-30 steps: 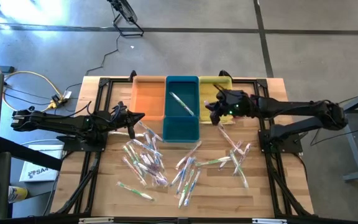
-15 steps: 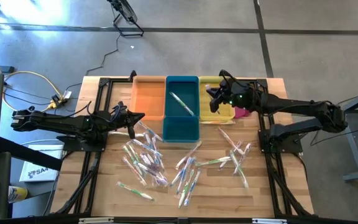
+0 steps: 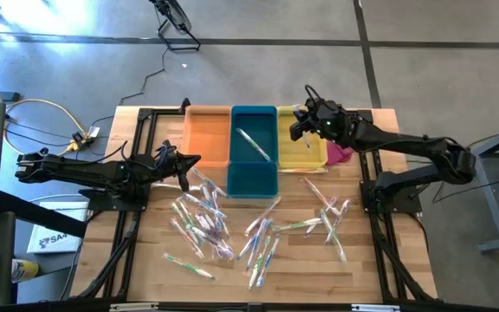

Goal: Pick & Place Toothbrushes
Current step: Put the violet toothbrush into the yellow bin

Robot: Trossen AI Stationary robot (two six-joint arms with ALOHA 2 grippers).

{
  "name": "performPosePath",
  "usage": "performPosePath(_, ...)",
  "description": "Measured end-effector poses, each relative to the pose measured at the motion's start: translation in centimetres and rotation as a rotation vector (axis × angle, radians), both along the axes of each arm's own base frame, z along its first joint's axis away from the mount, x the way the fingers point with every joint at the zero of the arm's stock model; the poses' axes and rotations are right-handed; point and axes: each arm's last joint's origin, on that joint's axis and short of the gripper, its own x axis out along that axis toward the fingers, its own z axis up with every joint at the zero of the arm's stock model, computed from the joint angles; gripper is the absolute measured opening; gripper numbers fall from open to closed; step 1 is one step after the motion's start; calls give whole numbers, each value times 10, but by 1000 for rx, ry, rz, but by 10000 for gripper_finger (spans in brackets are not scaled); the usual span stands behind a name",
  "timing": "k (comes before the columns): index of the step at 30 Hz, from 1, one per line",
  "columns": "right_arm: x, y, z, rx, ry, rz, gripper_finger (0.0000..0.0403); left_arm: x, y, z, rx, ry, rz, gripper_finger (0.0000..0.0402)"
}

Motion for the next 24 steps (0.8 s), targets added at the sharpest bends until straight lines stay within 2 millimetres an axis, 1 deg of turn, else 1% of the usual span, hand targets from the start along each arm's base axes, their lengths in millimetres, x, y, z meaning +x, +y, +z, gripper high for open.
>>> performPosePath(7,11,-19,-29,59,72,-51,13,0,0,0,0,0,3,0)
performPosePath(15,15,-39,-58,128,148,-94,13,0,0,0,0,0,3,0)
performPosePath(19,17,-46,-71,186,160,-86,13,0,0,0,0,0,3,0)
performPosePath(24,18,-51,-85,219,200,-89,13,0,0,0,0,0,2,0)
